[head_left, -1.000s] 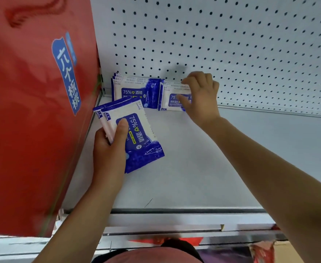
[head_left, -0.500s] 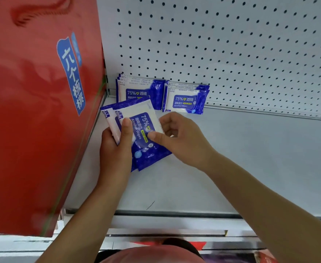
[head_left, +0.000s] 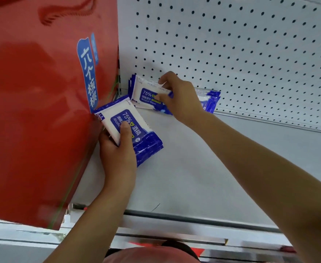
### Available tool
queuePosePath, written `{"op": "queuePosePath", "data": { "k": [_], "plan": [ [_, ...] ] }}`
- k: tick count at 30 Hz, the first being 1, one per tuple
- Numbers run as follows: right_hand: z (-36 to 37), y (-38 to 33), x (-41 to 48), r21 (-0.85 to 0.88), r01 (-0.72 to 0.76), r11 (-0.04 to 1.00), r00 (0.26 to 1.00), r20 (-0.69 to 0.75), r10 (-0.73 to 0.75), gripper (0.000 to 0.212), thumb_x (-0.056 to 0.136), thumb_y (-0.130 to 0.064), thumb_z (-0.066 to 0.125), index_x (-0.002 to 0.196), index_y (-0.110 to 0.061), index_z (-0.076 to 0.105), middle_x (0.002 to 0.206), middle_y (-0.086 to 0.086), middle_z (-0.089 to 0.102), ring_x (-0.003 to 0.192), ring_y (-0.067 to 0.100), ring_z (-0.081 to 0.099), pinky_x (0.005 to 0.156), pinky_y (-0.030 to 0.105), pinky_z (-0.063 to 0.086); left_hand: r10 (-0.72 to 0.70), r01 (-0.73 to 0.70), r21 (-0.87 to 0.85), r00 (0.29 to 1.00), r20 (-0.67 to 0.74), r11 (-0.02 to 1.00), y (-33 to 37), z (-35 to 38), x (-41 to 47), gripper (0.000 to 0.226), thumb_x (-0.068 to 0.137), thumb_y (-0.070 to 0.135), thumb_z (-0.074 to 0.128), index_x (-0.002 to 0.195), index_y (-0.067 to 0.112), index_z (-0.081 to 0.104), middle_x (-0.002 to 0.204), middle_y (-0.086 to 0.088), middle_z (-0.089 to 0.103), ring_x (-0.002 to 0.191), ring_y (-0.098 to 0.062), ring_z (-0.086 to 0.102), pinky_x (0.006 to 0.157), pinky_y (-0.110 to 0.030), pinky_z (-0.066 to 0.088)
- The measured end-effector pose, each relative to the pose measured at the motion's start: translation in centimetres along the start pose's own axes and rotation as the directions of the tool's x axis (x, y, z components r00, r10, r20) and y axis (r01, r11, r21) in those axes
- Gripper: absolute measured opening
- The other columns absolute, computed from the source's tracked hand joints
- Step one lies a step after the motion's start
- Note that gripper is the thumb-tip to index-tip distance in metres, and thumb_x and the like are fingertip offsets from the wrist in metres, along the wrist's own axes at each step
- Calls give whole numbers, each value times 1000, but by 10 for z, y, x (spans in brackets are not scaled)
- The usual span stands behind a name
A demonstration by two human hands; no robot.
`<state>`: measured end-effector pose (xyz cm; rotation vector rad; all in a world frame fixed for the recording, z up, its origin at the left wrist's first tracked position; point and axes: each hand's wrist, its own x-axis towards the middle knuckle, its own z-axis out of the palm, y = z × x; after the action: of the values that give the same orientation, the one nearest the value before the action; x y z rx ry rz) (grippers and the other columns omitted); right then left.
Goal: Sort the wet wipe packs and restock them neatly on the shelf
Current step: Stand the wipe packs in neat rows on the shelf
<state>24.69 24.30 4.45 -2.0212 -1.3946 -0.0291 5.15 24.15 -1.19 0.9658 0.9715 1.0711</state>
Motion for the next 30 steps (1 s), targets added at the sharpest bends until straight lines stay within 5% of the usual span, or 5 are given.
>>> {"op": "queuePosePath", "data": {
  "k": [11, 16, 19, 23, 30],
  "plan": [
    [30, 15, 18, -345, 148, 927, 982, -59, -179, 41, 85, -32, 77, 116, -10, 64, 118, 8, 59, 111, 26, 51, 94, 35, 36, 8, -8, 17, 1000, 16, 1000, 0, 1, 2, 11, 99, 38, 63, 101, 43, 54, 95, 23, 68, 79, 12, 69, 62, -16, 55],
    [14, -5, -5, 14, -38, 999, 985, -166, 40, 34, 88, -37, 74, 111, -15, 63, 104, -3, 64, 92, 6, 56, 82, 17, 46, 19, -20, 25, 999, 34, 999, -1, 2, 2, 21, 98, 36, 66, 116, 37, 54, 102, 20, 70, 84, 10, 70, 69, -20, 57],
    [2, -24, -37, 196, -181, 964, 983, -1, 185, 23, 94, -43, 65, 97, -20, 66, 88, -12, 68, 79, -1, 59, 68, 8, 43, 6, -6, 2, 998, 66, 1000, 0, 2, 2, 19, 98, 36, 65, 113, 36, 55, 100, 17, 72, 85, 5, 72, 68, -22, 58],
    [-2, -38, -77, 335, -284, 898, 948, 235, 213, 28, 88, -52, 68, 96, -25, 67, 88, -11, 71, 79, 1, 65, 68, 12, 49, 32, -34, 15, 989, 143, 999, -1, 3, 1, 28, 99, 36, 62, 124, 37, 50, 111, 14, 70, 93, 1, 73, 69, -21, 61],
    [-8, -26, -94, 460, -399, 793, 912, 285, 294, 23, 93, -34, 70, 105, -18, 61, 100, -4, 74, 87, 5, 72, 73, 25, 58, -39, 29, 48, 974, 223, 998, -3, 1, 1, 41, 94, 51, 56, 131, 36, 47, 114, 13, 69, 91, 1, 73, 68, -25, 60]
  ]
}}
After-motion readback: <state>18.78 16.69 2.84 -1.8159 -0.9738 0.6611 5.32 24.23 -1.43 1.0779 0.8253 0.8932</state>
